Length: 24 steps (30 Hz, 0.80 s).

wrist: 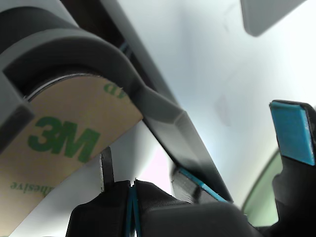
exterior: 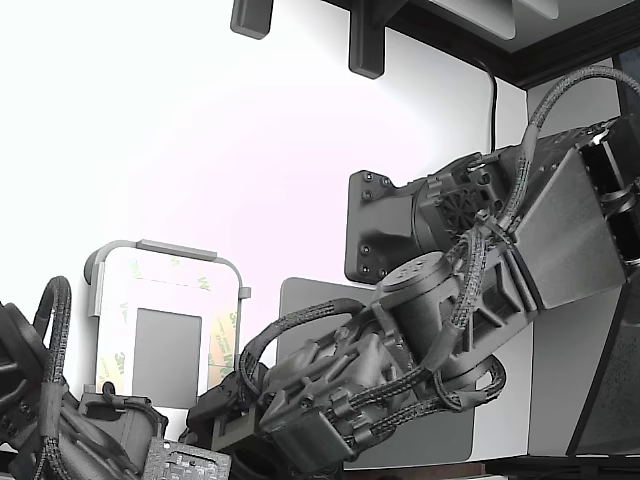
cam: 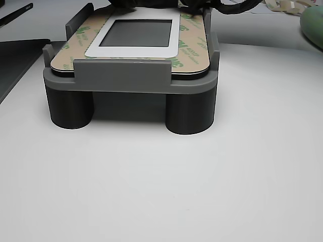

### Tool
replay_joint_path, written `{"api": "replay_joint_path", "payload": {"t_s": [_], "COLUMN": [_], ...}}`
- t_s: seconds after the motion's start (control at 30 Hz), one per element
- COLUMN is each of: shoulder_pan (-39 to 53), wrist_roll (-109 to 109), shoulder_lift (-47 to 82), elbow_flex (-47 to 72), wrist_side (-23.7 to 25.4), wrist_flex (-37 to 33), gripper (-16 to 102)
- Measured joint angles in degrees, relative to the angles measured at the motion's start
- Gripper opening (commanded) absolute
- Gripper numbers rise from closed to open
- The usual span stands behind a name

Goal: Peel off protective film from adhesive tape.

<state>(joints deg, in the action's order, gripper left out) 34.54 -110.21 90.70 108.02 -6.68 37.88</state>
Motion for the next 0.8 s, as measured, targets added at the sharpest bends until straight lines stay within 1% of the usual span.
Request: {"api": "replay_joint_path", "payload": {"t_s": [0.3,0.43,0.8], "shoulder_pan": [-1.1,-1.3,-1.0], "wrist_roll": [-2.9,-3.2,-0.1], "shoulder_lift": [0.0,0.0,0.8], "elbow_flex": [1.1,1.6,2.3], "wrist_side": [0.4,-0.2,-0.9], "wrist_flex": [-1.4,-2.1,-2.2], "gripper": [-7,-10,-11]}}
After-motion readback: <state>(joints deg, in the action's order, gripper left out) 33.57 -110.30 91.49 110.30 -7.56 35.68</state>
